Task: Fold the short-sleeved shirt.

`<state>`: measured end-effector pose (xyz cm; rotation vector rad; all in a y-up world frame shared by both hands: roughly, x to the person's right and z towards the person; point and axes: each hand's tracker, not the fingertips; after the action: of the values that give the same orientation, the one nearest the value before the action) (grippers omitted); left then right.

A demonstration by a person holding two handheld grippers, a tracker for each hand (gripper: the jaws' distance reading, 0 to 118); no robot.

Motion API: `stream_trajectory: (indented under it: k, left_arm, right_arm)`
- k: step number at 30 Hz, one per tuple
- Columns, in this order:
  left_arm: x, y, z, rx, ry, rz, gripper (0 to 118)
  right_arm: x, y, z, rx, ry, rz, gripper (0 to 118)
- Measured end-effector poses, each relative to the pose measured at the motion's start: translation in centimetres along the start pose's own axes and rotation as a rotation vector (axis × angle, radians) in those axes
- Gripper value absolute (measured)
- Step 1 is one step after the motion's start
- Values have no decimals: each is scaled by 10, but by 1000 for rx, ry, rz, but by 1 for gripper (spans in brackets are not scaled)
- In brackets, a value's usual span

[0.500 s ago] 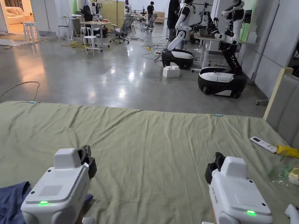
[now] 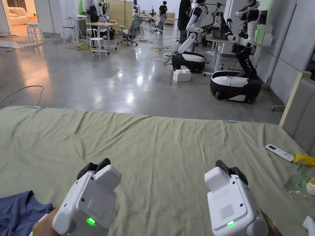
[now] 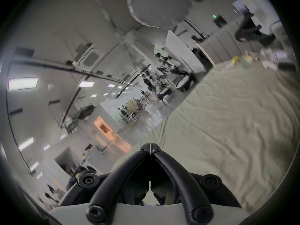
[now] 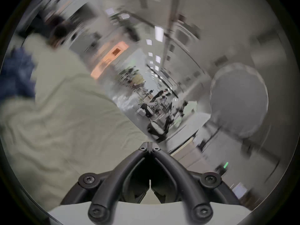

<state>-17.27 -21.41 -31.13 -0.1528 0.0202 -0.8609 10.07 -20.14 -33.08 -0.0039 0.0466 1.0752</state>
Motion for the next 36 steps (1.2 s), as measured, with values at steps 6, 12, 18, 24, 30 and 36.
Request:
stream_trajectory:
  k: [6,12,18,24,30,36]
  left_arm:
    - [-1,-11,-2,3,-12,-119,0]
    - [-34,-12,-5,-69,-25,512,0]
    - [-57,-24,-1,-9,0,1048,0]
    - [-62,-14,15,15,17,1068,0]
    - [-70,-9,30,-33,-10,971,0]
    - [-81,-52,34,-168,-22,950,0]
  right_arm:
    - [-10,-5,6,56,14,194,0]
    - [24,-12,1,-69,13,-442,0]
    - [34,-40,3,-220,0,-1081,0]
    - [38,-33,11,-157,-44,-1047,0]
    - [38,-24,13,-117,-45,-987,0]
    - [27,-16,12,-120,-16,-976,0]
